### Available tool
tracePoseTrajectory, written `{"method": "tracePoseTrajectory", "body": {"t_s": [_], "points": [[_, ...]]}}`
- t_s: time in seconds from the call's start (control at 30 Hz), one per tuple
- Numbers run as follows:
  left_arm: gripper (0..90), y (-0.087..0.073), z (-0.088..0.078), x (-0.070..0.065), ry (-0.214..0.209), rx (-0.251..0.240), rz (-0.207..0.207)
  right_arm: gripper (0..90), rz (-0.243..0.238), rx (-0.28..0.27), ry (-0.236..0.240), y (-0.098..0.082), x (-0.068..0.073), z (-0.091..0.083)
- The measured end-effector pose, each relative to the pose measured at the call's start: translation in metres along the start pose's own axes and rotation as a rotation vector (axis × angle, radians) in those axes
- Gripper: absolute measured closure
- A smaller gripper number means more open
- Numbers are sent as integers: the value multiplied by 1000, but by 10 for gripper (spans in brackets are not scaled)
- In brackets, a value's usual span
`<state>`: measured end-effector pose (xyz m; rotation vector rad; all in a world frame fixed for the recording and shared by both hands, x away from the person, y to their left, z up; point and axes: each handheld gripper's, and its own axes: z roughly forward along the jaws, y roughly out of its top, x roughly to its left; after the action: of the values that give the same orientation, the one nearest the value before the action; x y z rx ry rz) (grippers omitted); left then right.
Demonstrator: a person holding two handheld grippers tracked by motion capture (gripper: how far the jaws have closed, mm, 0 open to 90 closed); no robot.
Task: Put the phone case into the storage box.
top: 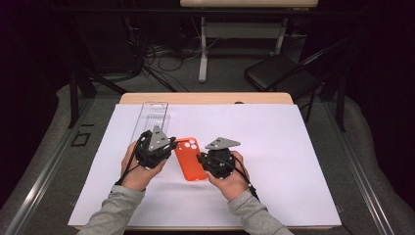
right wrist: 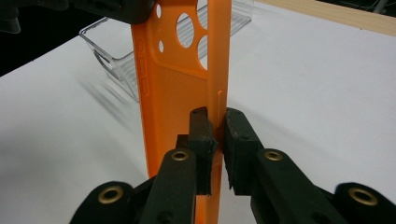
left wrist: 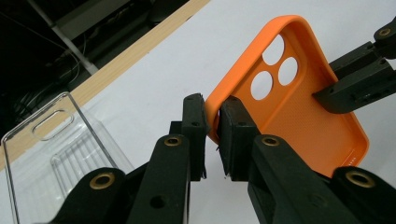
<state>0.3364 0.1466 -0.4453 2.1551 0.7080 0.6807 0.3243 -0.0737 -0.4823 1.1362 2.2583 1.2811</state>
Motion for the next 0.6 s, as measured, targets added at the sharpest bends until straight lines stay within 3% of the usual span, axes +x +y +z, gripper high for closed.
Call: {"method": "tracePoseTrajectory", "body": {"t_s": [0.6], "points": [[814, 0, 0, 0, 0, 2, -2, 818, 2, 0, 6, 0, -1, 1]]}}
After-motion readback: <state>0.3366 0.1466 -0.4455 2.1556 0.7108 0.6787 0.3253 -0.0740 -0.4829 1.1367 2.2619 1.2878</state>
